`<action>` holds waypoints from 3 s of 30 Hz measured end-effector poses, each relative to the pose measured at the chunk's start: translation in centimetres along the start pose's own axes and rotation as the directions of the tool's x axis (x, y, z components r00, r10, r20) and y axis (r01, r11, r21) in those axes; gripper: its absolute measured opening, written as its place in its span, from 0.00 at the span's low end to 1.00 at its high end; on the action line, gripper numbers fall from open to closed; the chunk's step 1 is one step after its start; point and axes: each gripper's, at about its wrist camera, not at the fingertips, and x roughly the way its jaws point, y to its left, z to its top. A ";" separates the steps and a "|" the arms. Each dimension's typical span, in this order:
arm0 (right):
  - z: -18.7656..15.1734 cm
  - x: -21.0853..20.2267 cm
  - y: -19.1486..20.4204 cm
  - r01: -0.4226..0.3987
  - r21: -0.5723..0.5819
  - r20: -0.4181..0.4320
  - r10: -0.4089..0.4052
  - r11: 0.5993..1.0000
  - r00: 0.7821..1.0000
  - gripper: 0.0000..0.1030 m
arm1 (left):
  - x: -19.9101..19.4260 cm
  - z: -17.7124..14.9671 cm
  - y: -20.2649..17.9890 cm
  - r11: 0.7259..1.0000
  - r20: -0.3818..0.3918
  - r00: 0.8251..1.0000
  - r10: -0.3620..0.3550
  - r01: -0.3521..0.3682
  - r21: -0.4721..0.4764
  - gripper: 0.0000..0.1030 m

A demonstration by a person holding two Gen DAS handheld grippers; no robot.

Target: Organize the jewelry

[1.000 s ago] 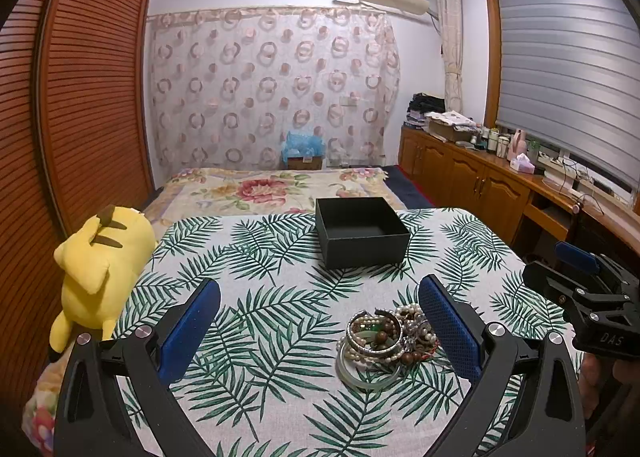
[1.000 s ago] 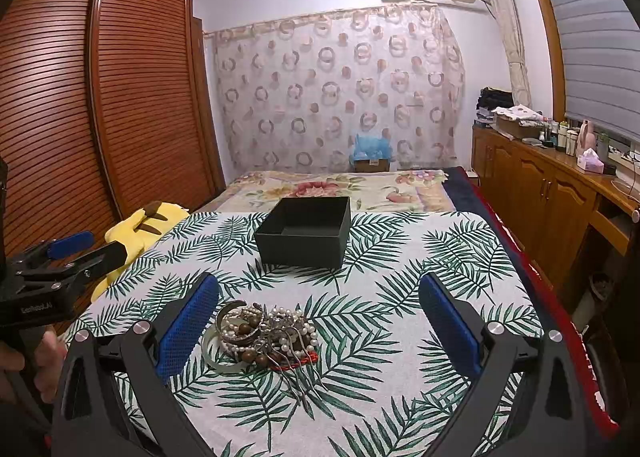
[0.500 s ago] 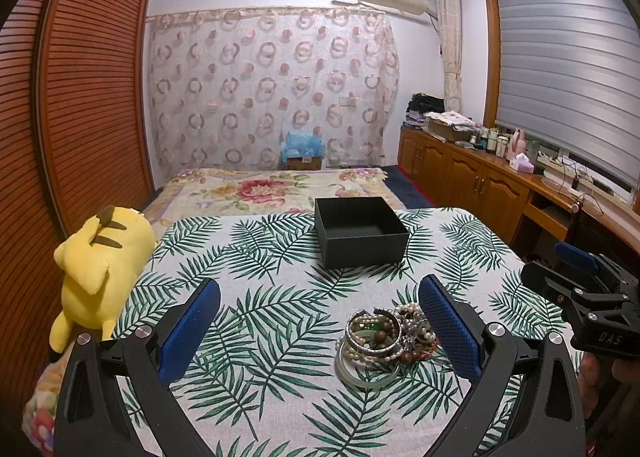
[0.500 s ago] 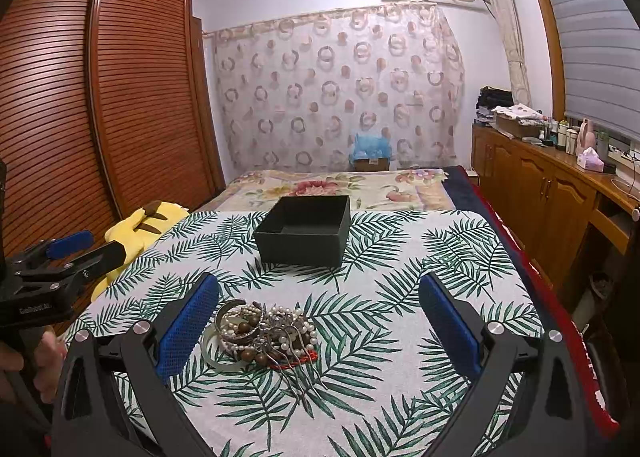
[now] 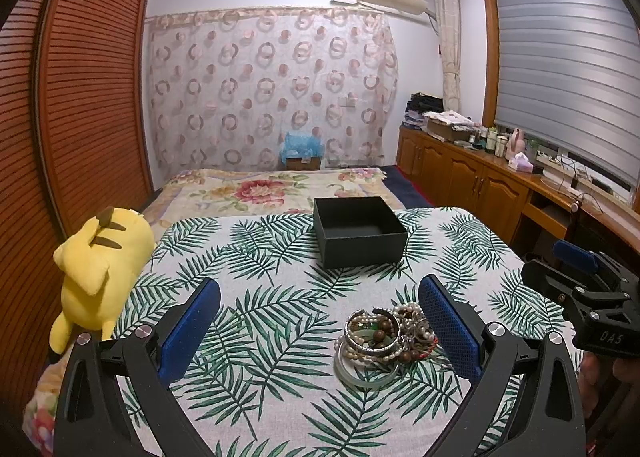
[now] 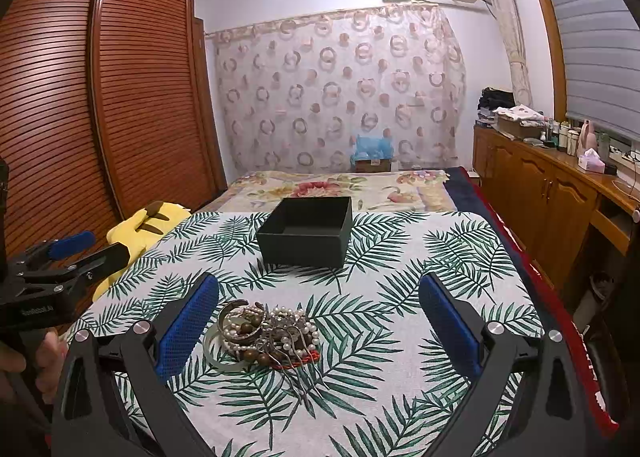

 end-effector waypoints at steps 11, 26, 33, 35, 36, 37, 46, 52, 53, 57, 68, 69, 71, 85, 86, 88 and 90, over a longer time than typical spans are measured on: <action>0.0 0.0 0.0 -0.014 -0.009 -0.026 0.014 1.000 1.000 0.98 | 1.8 -0.5 0.2 1.000 -0.051 0.999 -0.017 0.017 0.010 0.93; -3.6 2.7 -2.1 -0.017 -0.035 -0.103 0.013 0.999 0.995 0.97 | 6.0 -3.0 0.7 0.995 -0.163 0.982 -0.093 0.099 0.029 0.93; -4.8 3.8 -2.7 0.002 -0.050 -0.135 -0.009 0.999 0.991 0.97 | 8.4 -4.1 0.2 0.988 -0.272 0.954 -0.122 0.144 0.062 0.93; -5.0 3.9 -2.7 0.000 -0.049 -0.141 -0.007 0.999 0.990 0.97 | 8.6 -4.2 0.1 0.986 -0.281 0.951 -0.129 0.154 0.069 0.93; -5.1 4.0 -2.8 -0.001 -0.051 -0.143 -0.006 0.999 0.990 0.97 | 8.8 -4.2 0.1 0.984 -0.286 0.948 -0.139 0.164 0.067 0.93; -5.2 4.1 -2.8 -0.001 -0.053 -0.146 -0.006 0.999 0.989 0.97 | 9.1 -4.2 0.1 0.981 -0.299 0.941 -0.155 0.181 0.062 0.93; -6.2 5.0 -2.5 -0.027 -0.085 -0.202 0.010 0.996 0.979 0.97 | 12.2 -3.8 -0.4 0.962 -0.406 0.891 -0.201 0.259 0.093 0.93; -6.5 5.7 -2.0 -0.083 -0.097 -0.238 0.058 0.992 0.970 0.95 | 13.8 -3.6 -1.1 0.949 -0.445 0.871 -0.210 0.290 0.120 0.93; -6.5 5.8 -1.8 -0.084 -0.101 -0.241 0.058 0.991 0.969 0.93 | 14.1 -3.7 -1.4 0.947 -0.448 0.869 -0.209 0.294 0.129 0.93; -6.6 6.0 -2.0 -0.078 -0.101 -0.247 0.051 0.992 0.968 0.93 | 14.7 -4.0 -2.0 0.935 -0.459 0.853 -0.248 0.335 0.118 0.93; -6.7 5.9 -2.4 -0.073 -0.097 -0.248 0.047 0.993 0.968 0.93 | 15.6 -4.3 -3.0 0.915 -0.473 0.832 -0.288 0.386 0.121 0.68; -6.7 6.0 -2.3 -0.074 -0.096 -0.249 0.048 0.993 0.967 0.93 | 15.6 -4.4 -3.1 0.914 -0.471 0.834 -0.288 0.386 0.126 0.68; -6.7 6.0 -2.3 -0.075 -0.097 -0.251 0.048 0.992 0.967 0.93 | 15.7 -4.3 -3.1 0.913 -0.467 0.834 -0.293 0.389 0.123 0.66; -6.3 8.1 -0.4 -0.147 -0.161 -0.301 0.093 0.976 0.949 0.89 | 13.8 -3.9 -1.9 0.929 -0.376 0.874 -0.307 0.361 0.079 0.56; -6.3 8.5 -0.2 -0.155 -0.164 -0.310 0.098 0.974 0.946 0.88 | 13.4 -3.8 -1.5 0.932 -0.364 0.879 -0.307 0.355 0.069 0.56; -6.4 9.0 0.0 -0.169 -0.165 -0.330 0.107 0.972 0.938 0.86 | 12.9 -3.6 -1.1 0.936 -0.351 0.886 -0.303 0.345 0.063 0.56; -6.6 9.6 0.1 -0.188 -0.158 -0.353 0.122 0.969 0.928 0.85 | 12.4 -3.6 -0.9 0.940 -0.339 0.893 -0.296 0.335 0.062 0.56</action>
